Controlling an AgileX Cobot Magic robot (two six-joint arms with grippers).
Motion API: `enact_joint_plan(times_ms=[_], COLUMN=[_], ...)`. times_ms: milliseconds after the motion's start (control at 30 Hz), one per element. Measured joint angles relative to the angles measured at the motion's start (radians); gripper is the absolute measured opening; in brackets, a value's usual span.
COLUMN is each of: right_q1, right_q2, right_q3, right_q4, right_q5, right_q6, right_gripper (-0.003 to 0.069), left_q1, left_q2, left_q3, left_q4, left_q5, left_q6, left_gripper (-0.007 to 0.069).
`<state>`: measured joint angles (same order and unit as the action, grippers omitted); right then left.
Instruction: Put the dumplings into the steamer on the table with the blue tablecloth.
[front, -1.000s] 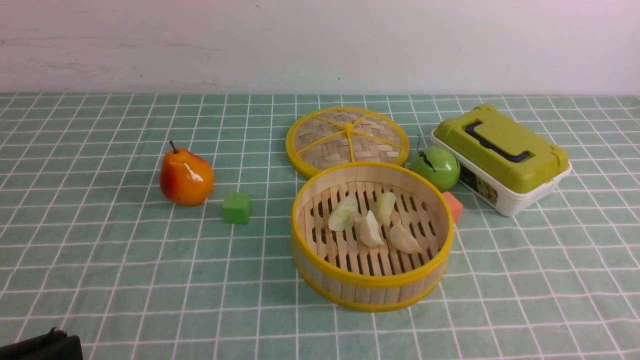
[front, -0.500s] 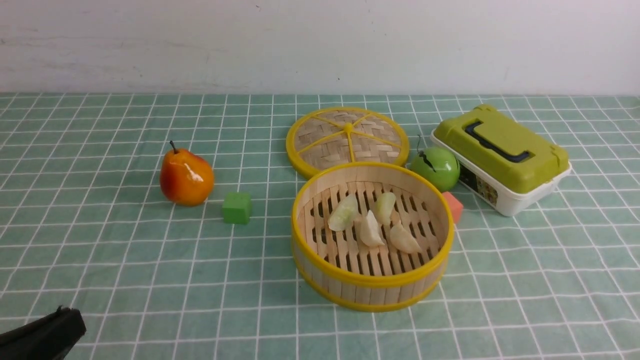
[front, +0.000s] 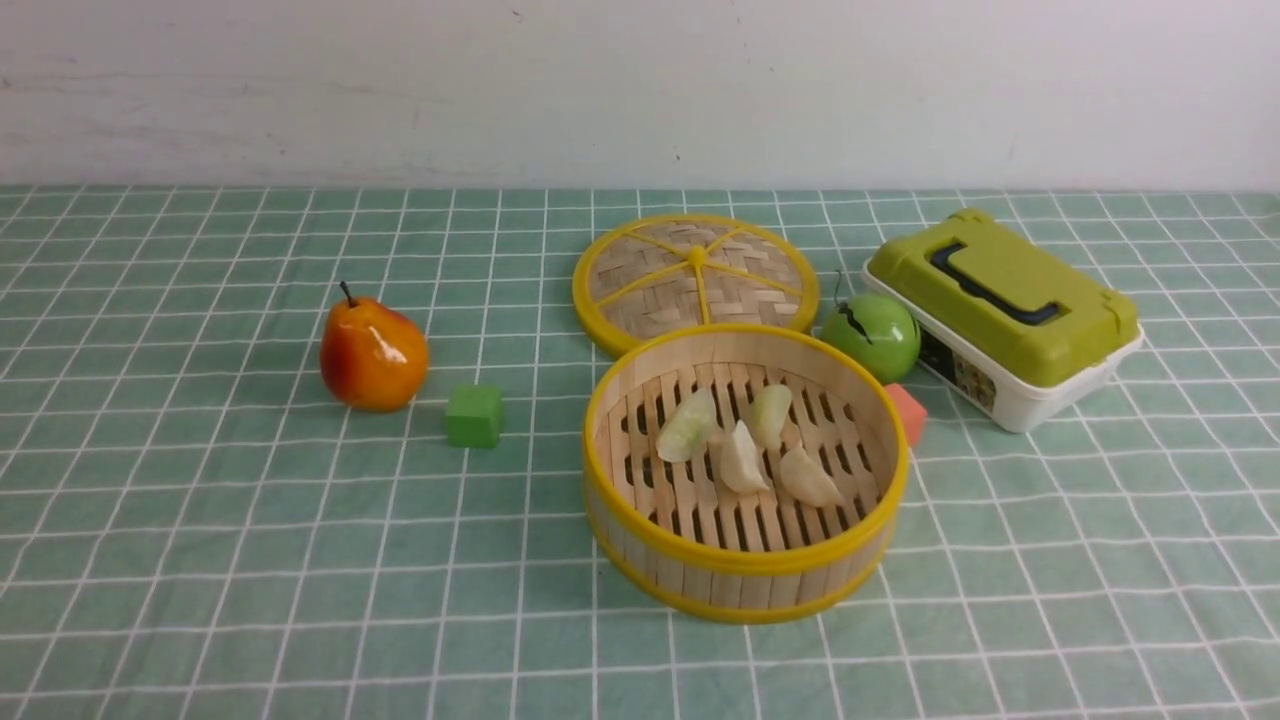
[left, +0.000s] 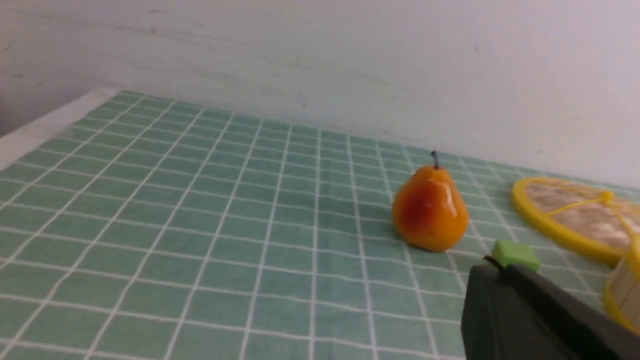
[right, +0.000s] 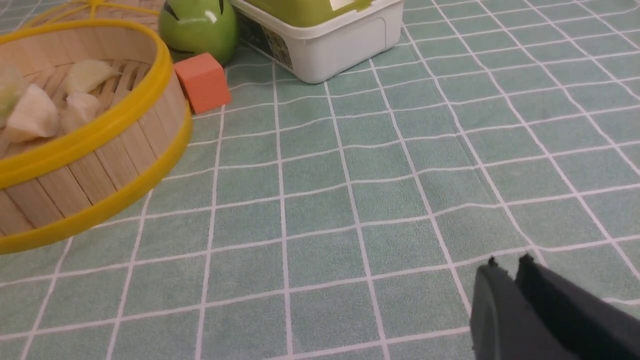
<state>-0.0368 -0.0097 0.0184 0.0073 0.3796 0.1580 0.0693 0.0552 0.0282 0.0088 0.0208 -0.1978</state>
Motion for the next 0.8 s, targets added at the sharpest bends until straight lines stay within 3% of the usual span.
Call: enact_joint_plan(times_ms=[367, 800], right_q1=[0.0, 0.0], right_q2=[-0.001, -0.001], right_q3=[0.0, 0.0], right_q4=[0.0, 0.0], right_q5=[0.0, 0.0], right_q6=[0.0, 0.0], right_gripper=[0.0071, 0.0094], left_q1=[0.025, 0.025], left_q2=[-0.065, -0.065], left_q3=[0.002, 0.003], left_q4=[0.019, 0.019], left_q5=[0.331, 0.356], left_q6=[0.015, 0.015], left_gripper=[-0.0014, -0.0014])
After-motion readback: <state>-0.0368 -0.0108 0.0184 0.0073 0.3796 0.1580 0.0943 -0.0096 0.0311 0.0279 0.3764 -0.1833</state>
